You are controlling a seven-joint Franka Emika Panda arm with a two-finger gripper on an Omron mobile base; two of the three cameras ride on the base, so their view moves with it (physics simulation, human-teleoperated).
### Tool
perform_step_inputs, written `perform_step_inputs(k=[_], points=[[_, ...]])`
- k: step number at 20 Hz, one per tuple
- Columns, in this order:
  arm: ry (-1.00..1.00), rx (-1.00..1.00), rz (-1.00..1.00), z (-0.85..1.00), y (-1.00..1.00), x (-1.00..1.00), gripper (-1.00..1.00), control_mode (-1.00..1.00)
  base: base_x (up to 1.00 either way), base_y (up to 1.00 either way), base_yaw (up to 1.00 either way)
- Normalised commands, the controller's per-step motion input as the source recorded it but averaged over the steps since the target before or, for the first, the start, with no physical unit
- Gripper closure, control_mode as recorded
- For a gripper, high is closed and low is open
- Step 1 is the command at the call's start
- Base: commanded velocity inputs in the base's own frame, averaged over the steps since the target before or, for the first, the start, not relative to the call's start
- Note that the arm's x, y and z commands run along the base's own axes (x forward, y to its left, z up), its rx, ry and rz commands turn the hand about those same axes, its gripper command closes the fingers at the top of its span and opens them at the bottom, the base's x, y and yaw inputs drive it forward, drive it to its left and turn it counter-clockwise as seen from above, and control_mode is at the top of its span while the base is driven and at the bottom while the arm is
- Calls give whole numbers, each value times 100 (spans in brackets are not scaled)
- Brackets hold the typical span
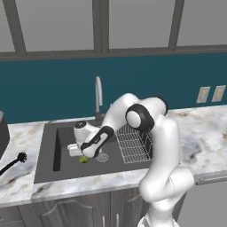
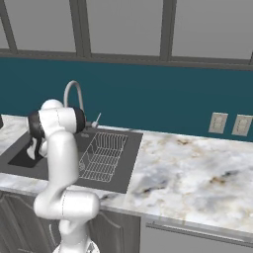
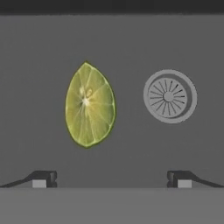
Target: Turn on the sink faucet. Then move the lemon wedge from the counter to the sink. Turn off the sink. Move the vegetable from the sink to the pot next to the stove. Finally move the pot to the rear center burner.
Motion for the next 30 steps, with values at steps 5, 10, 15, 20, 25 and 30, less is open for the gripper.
perform_step_inputs(k=[5, 10, 15, 20, 25, 30], points=[[1, -1, 0, -31, 0, 33, -100, -100, 0, 0, 0], [4, -1, 0, -25, 1, 36, -100, -100, 0, 0, 0], [5, -2, 0, -25, 2, 36, -100, -100, 0, 0, 0], [5, -2, 0, -26, 7, 26, -100, -100, 0, 0, 0], [1, -2, 0, -29, 12, 15, -100, -100, 0, 0, 0], [0, 0, 0, -23, 5, 6, -100, -100, 0, 0, 0]])
